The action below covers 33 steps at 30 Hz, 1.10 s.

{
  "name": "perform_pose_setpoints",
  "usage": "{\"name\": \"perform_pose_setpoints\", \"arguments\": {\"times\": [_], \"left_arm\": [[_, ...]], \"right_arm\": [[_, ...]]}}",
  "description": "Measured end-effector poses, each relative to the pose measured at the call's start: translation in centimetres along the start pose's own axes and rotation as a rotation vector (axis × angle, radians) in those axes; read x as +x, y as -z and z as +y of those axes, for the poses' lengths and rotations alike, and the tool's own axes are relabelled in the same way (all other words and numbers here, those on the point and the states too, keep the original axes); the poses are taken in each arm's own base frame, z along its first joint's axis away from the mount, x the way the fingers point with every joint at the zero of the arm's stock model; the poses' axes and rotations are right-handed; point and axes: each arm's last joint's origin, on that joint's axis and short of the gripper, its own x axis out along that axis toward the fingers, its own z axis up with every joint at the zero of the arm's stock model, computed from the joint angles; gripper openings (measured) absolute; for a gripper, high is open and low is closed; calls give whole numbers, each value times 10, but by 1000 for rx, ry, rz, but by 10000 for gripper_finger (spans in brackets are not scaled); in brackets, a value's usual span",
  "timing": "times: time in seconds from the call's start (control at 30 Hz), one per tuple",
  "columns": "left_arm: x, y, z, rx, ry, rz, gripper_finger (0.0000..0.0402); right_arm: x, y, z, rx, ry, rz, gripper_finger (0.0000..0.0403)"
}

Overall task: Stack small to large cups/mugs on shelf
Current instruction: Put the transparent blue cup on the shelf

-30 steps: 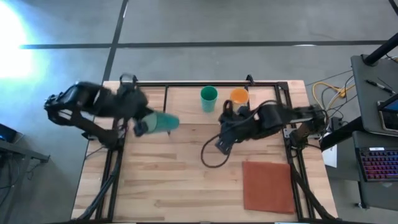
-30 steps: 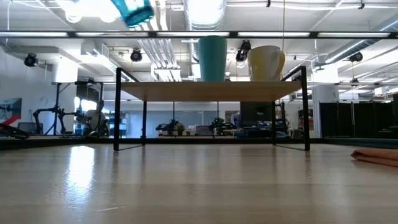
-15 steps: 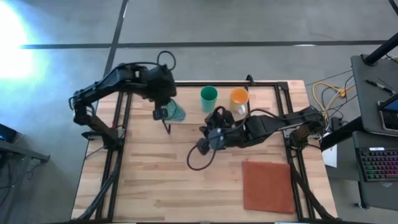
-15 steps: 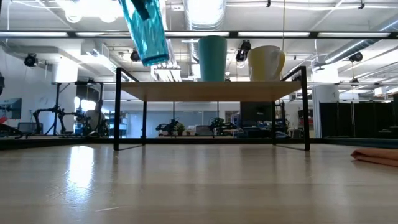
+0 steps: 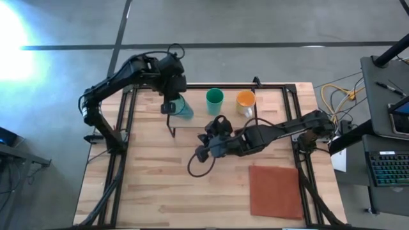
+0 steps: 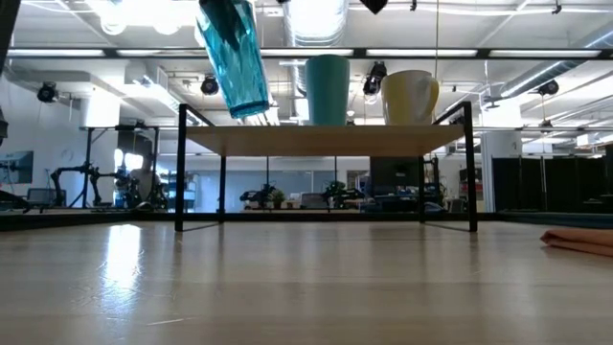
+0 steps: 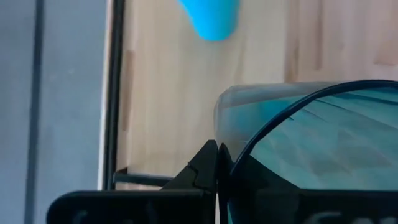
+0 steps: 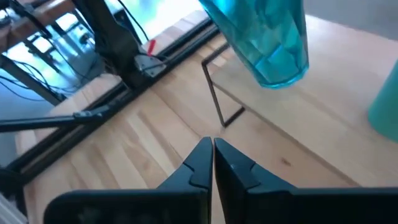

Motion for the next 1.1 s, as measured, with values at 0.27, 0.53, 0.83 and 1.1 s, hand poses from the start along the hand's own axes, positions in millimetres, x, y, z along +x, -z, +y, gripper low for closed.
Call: {"name": "perform_pose_setpoints", "arguments": {"times": [0.27,0.53,0.83,1.1], "left_arm": [[1,2,10,74,53,-37,0],[23,-7,15,63,73,5,0],[30,-10,19,55,17,25,28],[28,-10,19,49,2,20,81]], "right_arm": [[12,14,-6,29,34,-3,9],[13,13,-6,39,29,-11,9],[12,14,-5,24,23,-10,9],[12,14,-5,9,21,-6,9]]}}
